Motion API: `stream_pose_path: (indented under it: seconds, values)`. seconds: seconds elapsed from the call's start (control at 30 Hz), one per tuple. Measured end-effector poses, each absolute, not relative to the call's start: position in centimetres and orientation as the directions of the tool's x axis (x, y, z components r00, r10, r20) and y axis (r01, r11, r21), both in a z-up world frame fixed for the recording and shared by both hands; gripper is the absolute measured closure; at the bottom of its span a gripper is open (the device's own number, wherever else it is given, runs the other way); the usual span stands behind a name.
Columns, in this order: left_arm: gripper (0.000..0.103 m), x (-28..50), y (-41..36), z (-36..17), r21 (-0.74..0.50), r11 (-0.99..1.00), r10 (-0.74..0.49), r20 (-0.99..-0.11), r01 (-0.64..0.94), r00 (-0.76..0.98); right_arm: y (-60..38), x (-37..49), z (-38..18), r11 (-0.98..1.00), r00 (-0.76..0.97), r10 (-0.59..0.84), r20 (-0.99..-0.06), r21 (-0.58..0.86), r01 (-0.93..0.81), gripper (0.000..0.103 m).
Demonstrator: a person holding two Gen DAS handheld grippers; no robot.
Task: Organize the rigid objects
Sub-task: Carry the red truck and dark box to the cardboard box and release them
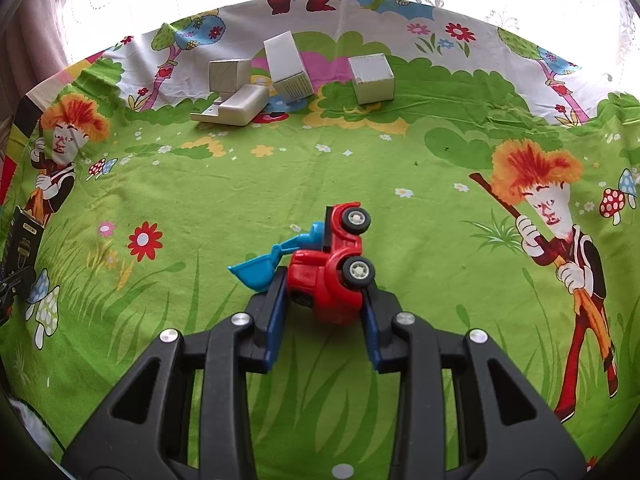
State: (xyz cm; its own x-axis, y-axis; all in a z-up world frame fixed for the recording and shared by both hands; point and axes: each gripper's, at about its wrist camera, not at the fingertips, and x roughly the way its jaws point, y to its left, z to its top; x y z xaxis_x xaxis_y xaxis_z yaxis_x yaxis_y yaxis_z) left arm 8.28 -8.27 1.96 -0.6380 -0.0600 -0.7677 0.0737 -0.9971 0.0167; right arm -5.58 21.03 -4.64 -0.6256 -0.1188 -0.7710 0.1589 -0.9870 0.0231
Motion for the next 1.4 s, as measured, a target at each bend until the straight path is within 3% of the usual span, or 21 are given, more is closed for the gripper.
stream_pose_path:
  seconds: [0.23,0.57,1.03,1.4]
  values:
    - [0.063,10.5,-6.0,3.0,-0.039,-0.999,0.018,-0.744,0.017,-0.668,20.9,-4.9,-4.3,-0.99,-0.623,-0.1,-0.776,0.016,0.14,0.067]
    - [0.063,12.9,-4.0,2.7,-0.088,-0.995,0.089,-0.745,-0.034,-0.661,19.7,3.6,-2.4,-0.975,-0.611,-0.219,-0.761,0.143,0.171,0.067]
    - [0.063,17.1,-2.3,3.8,-0.087,-0.994,0.107,-0.739,-0.064,-0.665,21.5,10.4,-1.1,-0.969,-0.639,-0.247,-0.728,0.197,0.15,0.067]
    - [0.063,19.3,2.0,4.1,-0.002,-0.989,0.098,-0.76,-0.148,-0.642,21.9,15.5,0.4,-0.97,-0.688,-0.241,-0.684,0.186,0.155,0.067]
